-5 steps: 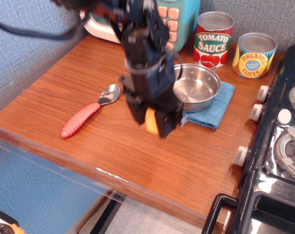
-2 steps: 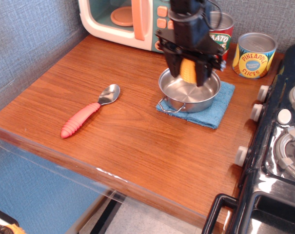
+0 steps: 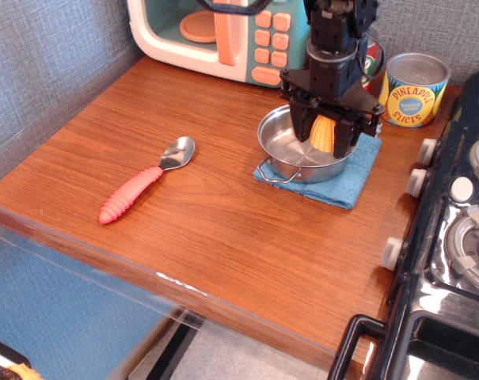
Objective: Put peeled potato inside pan
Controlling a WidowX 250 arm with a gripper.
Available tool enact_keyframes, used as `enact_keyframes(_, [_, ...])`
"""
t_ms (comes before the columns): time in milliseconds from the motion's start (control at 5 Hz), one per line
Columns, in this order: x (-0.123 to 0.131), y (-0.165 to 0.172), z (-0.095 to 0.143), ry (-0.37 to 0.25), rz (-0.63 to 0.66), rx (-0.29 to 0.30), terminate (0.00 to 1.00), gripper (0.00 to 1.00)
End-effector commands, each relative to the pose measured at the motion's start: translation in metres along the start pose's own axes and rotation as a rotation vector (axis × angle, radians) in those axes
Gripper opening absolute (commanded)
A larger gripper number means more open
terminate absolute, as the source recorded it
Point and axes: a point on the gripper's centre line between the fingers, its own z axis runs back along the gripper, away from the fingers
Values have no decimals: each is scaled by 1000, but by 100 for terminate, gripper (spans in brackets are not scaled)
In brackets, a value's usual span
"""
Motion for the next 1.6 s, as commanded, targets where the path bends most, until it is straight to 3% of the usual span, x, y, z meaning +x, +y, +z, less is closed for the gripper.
enact_keyframes(0, [9,11,20,-48,15,7,0,100])
enact_keyframes(200, [3,17,42,-68,19,2,0,100])
enact_keyframes(400, [-16,29,71,-84,16,7,0,100])
enact_keyframes(600, [-44,45,84,-71,44,-3,0,100])
enact_keyframes(1000, [-92,71,62,61,91,-12,0,100])
enact_keyframes(1400, [-102,79,58,95,81,4,0,100])
